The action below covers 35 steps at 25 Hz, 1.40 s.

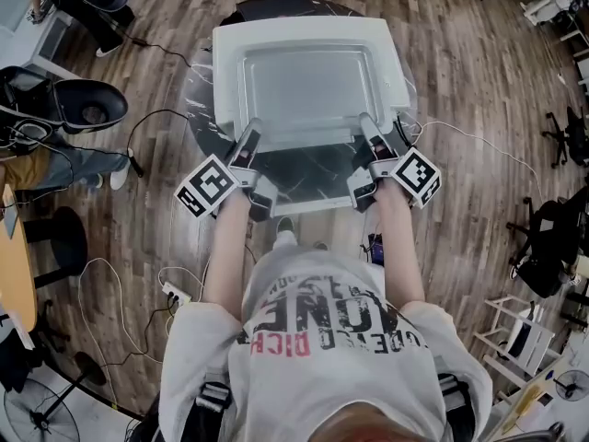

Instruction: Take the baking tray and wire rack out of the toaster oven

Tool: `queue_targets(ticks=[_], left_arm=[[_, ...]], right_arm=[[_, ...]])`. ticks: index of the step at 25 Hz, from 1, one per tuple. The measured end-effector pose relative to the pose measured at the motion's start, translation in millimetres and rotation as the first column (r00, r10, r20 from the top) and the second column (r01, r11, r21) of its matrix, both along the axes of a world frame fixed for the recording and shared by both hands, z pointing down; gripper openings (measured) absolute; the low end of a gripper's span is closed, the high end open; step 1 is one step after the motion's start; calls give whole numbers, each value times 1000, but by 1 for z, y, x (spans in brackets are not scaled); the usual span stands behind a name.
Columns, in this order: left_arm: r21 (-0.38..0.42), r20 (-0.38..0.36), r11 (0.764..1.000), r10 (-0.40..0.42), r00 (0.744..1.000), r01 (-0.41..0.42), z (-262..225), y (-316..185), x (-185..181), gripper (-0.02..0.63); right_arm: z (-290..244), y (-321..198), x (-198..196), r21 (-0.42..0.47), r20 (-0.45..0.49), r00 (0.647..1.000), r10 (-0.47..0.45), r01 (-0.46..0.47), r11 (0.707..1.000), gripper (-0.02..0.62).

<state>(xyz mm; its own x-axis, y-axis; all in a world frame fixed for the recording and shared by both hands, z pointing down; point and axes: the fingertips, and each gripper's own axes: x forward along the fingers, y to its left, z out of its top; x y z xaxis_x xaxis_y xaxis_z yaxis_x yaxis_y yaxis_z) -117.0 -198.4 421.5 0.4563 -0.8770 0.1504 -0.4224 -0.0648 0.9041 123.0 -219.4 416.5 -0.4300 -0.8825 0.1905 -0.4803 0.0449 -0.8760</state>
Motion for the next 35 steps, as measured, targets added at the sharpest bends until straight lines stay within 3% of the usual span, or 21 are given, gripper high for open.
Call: queue_targets(ticks=[7, 22, 25, 27, 31, 35], left_arm=[[-10, -46, 1000, -3, 999, 2, 2, -9, -4, 114], [-5, -52, 1000, -11, 999, 11, 2, -8, -5, 115], [9, -56, 1000, -15, 998, 15, 1, -6, -3, 122], [33, -62, 999, -19, 998, 21, -2, -5, -2, 123], [77, -86, 996, -45, 995, 52, -9, 1, -8, 170], [98, -103, 993, -54, 993, 64, -12, 16, -12, 175]], right_arm=[[1, -15, -4, -1, 25, 1000, -6, 6, 1000, 129], [0, -22, -7, 1, 14, 1000, -13, 13, 1000, 135], [-3, -20, -8, 34, -25, 999, -41, 41, 999, 137], [-5, -17, -8, 50, -48, 997, -55, 57, 997, 170], [-4, -10, -7, 52, -34, 998, -61, 63, 997, 206], [-6, 3, 1, 62, -23, 998, -53, 55, 997, 207]])
